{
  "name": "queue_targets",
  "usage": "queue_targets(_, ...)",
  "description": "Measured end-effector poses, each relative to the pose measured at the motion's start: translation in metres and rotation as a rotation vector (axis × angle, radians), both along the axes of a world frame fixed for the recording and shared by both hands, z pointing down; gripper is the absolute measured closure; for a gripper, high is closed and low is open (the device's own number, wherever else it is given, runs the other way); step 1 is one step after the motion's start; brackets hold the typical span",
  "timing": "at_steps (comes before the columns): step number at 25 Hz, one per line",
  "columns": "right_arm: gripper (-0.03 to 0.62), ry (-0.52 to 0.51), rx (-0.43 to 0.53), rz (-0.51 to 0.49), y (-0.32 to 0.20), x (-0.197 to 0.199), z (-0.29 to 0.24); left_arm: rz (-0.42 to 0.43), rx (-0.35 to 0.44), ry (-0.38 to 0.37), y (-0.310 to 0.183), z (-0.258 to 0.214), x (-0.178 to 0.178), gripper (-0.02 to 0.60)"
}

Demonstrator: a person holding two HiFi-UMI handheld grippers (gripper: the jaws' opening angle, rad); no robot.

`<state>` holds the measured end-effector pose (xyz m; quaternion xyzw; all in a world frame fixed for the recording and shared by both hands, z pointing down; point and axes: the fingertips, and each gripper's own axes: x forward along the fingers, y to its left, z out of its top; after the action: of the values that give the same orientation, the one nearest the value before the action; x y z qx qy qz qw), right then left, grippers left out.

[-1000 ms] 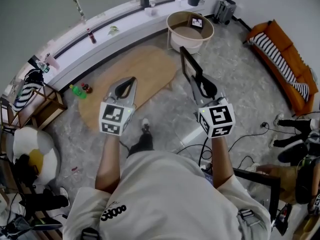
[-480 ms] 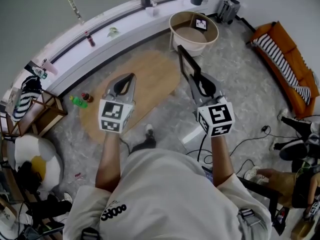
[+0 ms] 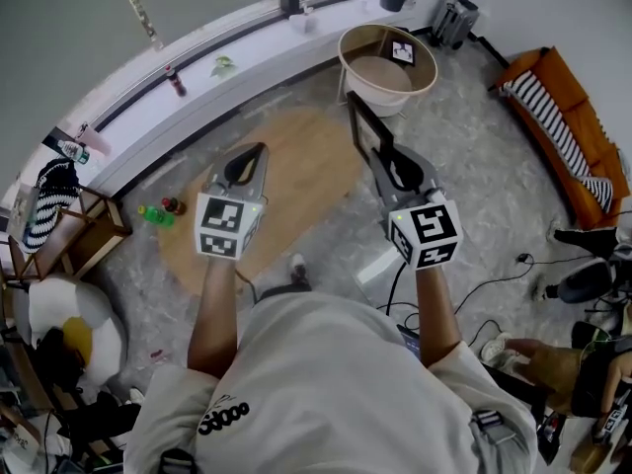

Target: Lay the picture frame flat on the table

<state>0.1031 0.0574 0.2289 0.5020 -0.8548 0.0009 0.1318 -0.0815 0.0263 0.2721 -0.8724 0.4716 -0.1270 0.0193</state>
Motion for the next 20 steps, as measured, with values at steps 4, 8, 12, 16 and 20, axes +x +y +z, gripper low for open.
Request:
queue_targets(4,0.522,0.001,-0.017,-0.001,-0.024,-0.010,0.006,0.003,-0.009,-0.001,-0.024,0.005,-0.009,0.572)
queue_targets(8,0.522,0.001,-0.031,-0.006,-0.051,-0.023,0.011,0.003,-0.010,-0.001,-0.050,0.008,-0.022,0.572)
queue_targets(12,0.522,0.005,-0.045,-0.018,-0.076,-0.042,0.017,0.000,-0.017,0.006,-0.075,0.011,-0.036,0.572)
queue_targets(16,0.522,-0.001,-0.061,-0.021,-0.095,-0.053,0.022,0.005,-0.036,0.014,-0.092,0.018,-0.043,0.572)
queue_targets(20,0.522,-0.009,-0.080,-0.033,-0.112,-0.063,0.032,-0.005,-0.050,0.009,-0.107,0.029,-0.050,0.572)
